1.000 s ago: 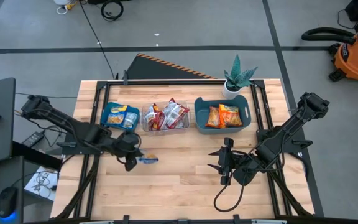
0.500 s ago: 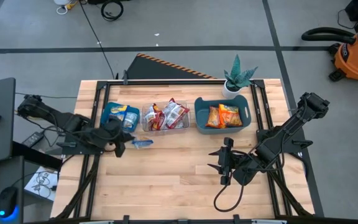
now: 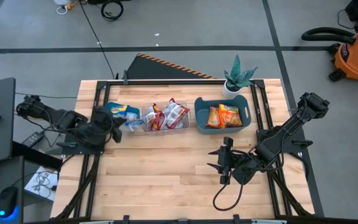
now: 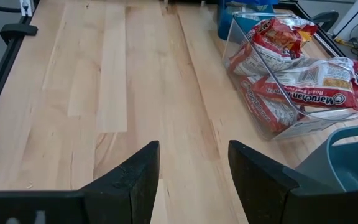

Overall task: Sort Maruchan noodles
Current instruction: Put the blue noodle pack into the blue bin

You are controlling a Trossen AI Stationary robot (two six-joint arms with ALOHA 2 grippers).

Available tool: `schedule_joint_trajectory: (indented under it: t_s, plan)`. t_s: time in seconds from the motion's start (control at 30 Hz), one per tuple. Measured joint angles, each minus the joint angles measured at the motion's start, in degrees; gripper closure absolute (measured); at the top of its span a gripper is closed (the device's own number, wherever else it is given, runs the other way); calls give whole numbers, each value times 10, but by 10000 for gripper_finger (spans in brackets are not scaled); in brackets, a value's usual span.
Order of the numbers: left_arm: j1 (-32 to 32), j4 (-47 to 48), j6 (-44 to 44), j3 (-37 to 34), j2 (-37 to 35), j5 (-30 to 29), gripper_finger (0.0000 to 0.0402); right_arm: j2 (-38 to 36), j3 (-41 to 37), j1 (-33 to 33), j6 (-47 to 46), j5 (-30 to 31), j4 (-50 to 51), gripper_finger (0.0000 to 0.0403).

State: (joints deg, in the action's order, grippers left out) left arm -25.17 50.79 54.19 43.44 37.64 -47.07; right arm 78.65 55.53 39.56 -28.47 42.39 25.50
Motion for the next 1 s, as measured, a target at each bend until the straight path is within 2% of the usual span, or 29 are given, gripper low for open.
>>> schedule_joint_trajectory:
  t_s: [0.1, 0.23, 0.47, 0.53, 0.67, 0.87, 1.0]
  plan:
    - [4, 41, 30, 0, 2, -48, 401, 0, 0, 0, 0, 0, 0, 206]
    - [31, 85, 70, 0, 2, -84, 400, 0, 0, -1, 2, 0, -2, 206]
    - [126, 92, 43, 0, 17, -90, 399, 0, 0, -10, 6, -4, -6, 206]
    - [156, 92, 35, 0, 33, -65, 399, 0, 0, -12, 11, -5, -8, 206]
    - [191, 84, 9, -8, 80, 29, 399, 0, 0, -11, 17, -8, -16, 206]
    - [195, 55, 6, -60, 148, 141, 398, 0, 0, -11, 21, -20, -20, 206]
    - [192, 46, 0, -72, 182, 174, 398, 0, 0, -11, 18, -20, -20, 206]
